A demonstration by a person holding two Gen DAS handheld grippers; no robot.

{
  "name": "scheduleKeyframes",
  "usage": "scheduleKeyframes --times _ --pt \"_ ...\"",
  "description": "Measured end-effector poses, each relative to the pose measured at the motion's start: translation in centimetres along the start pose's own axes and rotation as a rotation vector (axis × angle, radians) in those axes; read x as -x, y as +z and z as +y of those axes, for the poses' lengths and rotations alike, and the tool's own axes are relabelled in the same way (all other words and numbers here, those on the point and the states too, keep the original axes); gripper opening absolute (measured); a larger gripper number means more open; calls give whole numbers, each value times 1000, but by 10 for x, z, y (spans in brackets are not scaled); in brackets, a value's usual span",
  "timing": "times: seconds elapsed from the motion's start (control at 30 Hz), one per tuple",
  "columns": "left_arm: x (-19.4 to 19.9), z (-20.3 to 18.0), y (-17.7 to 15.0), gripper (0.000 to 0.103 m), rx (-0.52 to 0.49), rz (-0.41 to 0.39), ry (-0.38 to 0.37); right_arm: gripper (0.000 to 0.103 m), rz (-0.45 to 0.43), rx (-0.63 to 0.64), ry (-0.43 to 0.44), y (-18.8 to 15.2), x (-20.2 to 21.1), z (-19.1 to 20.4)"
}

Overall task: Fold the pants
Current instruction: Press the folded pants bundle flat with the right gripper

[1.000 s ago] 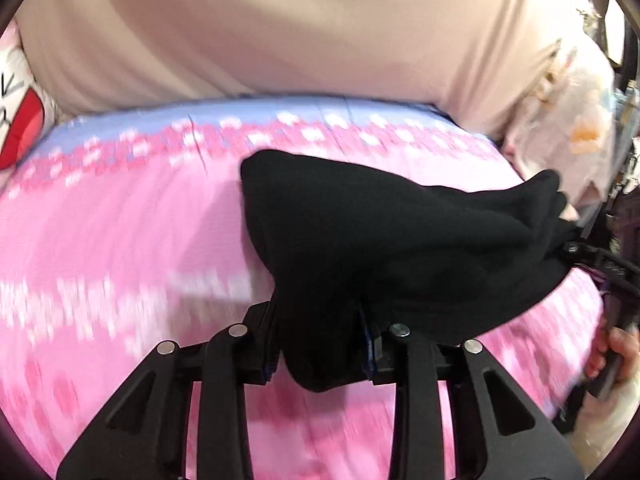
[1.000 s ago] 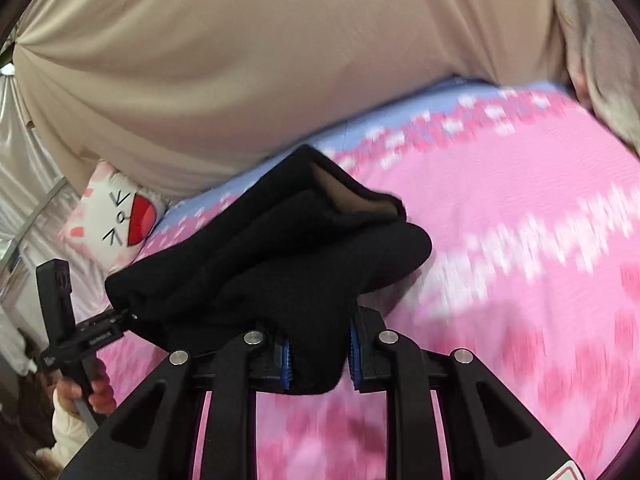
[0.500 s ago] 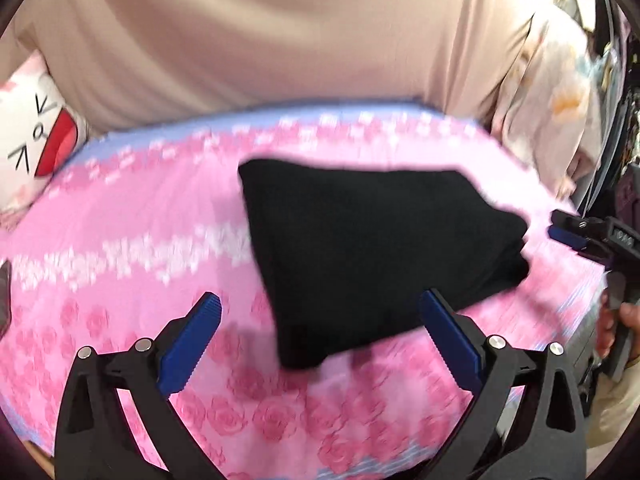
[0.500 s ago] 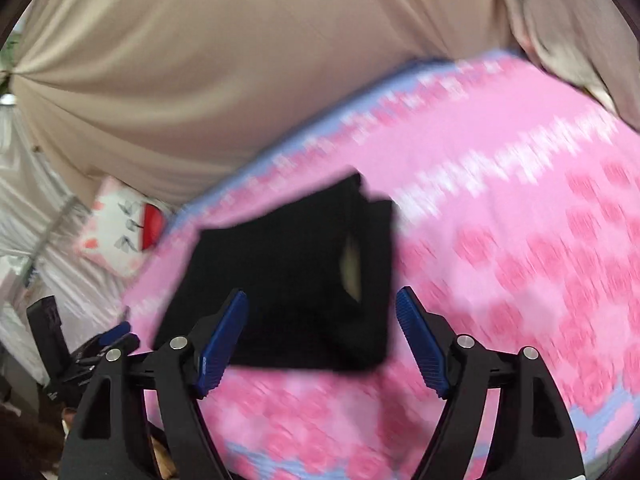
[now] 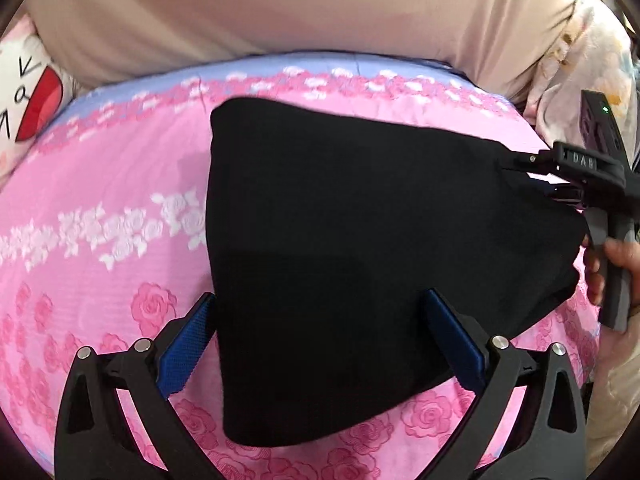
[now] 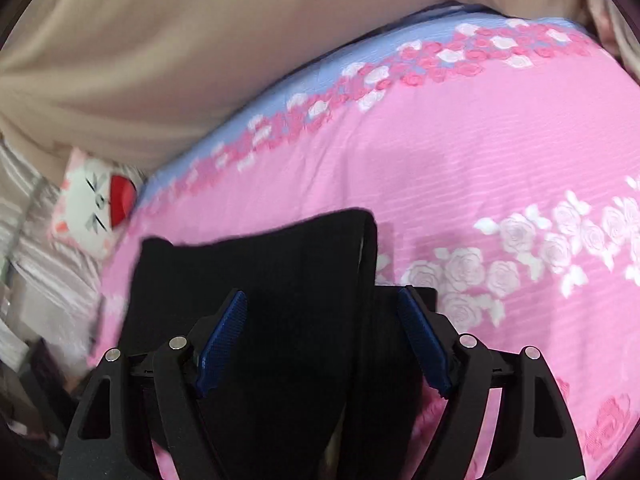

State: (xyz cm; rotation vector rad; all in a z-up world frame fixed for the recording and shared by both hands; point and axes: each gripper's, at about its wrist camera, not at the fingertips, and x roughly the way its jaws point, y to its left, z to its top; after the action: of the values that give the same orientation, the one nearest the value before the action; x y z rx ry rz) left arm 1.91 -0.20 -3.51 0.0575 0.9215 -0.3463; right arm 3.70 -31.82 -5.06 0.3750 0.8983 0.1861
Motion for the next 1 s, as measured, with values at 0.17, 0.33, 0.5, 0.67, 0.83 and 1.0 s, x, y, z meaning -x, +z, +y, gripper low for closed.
scheduleKeyframes --times 0.17,0.33,0.5,0.67,0.83,1.0 --pt "-1 9 -1 98 17 28 -29 8 -209 51 68 -22 87 40" --pt "-9 6 -6 98 7 53 -63 12 -103 -88 -112 -57 54 -15" --pt "-2 4 -6 98 8 59 -58 25 -258 -154 -75 -60 93 -9" --pt "27 9 0 98 39 -22 -39 32 -209 15 39 -32 93 58" --pt "12 22 -2 98 71 23 42 32 -13 77 -95 -28 -6 63" --pt "28 42 -13 98 96 -4 -1 39 -88 79 -42 -14 27 105"
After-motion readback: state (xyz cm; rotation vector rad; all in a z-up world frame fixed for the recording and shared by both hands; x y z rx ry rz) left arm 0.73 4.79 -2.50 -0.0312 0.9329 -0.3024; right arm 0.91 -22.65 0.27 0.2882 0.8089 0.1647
